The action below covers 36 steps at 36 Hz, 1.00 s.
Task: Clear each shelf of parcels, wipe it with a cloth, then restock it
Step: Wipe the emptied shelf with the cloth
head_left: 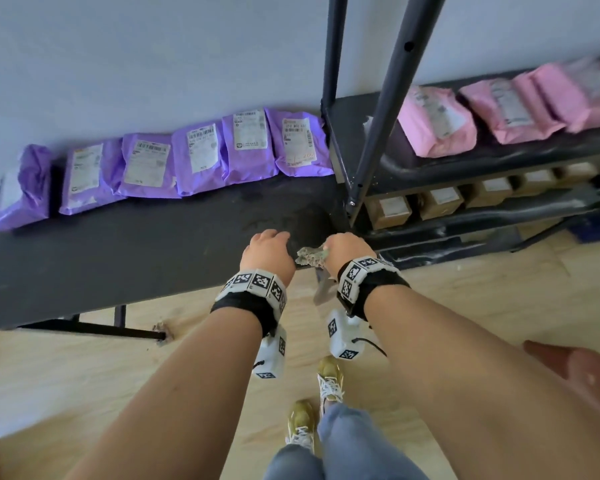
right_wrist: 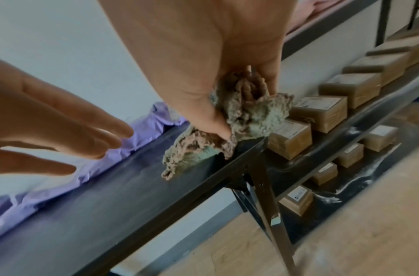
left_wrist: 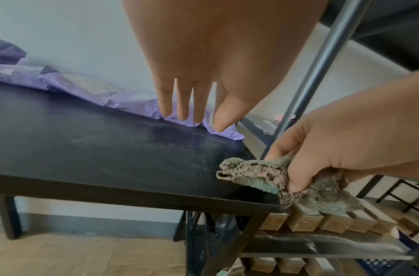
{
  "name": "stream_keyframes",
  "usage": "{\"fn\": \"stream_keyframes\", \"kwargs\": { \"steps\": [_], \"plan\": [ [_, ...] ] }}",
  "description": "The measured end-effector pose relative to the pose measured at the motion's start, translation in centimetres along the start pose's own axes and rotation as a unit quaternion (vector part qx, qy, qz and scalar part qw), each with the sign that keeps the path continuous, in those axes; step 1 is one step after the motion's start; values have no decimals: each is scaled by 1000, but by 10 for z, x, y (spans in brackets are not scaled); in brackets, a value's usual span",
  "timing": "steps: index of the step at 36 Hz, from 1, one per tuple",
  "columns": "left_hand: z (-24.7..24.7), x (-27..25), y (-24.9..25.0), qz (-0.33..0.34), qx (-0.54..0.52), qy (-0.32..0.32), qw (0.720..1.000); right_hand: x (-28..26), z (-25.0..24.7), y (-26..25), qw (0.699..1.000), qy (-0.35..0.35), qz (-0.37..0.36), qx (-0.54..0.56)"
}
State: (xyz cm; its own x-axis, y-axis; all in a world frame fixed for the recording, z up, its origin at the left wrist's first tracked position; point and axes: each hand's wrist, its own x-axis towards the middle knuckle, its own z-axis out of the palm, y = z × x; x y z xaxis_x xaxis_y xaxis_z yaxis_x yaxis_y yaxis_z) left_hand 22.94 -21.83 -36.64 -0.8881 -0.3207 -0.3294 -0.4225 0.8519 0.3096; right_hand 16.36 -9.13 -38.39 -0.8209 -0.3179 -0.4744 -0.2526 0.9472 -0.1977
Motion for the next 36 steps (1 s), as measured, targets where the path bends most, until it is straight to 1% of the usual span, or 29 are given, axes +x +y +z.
{"fn": "stream_keyframes", "kwargs": {
  "steps": [6,9,12,15,20,26,31,33,36],
  "plan": [
    [-15,-17,41,82,22,14,996,-49,-31,28,992,68,47,96],
    [-22,-22,76,131,32,25,991,-72,-50,54,982,111,74,132],
    [-28,-28,119,176,25,34,984,-92,-72,83,970,160,109,144],
    [-33,-37,167,209,26,56,976,-111,-97,120,953,205,150,165],
    [-38,-50,256,262,44,69,962,-138,-142,194,929,252,198,185],
    [-42,-55,378,299,59,92,948,-164,-199,291,908,316,209,181],
    [-42,-60,480,320,44,111,940,-181,-246,374,888,360,216,186],
    [-45,-66,515,320,32,120,939,-190,-261,405,882,371,218,192],
    [-46,-67,561,342,0,122,932,-197,-282,447,874,387,217,198]
  ]
}}
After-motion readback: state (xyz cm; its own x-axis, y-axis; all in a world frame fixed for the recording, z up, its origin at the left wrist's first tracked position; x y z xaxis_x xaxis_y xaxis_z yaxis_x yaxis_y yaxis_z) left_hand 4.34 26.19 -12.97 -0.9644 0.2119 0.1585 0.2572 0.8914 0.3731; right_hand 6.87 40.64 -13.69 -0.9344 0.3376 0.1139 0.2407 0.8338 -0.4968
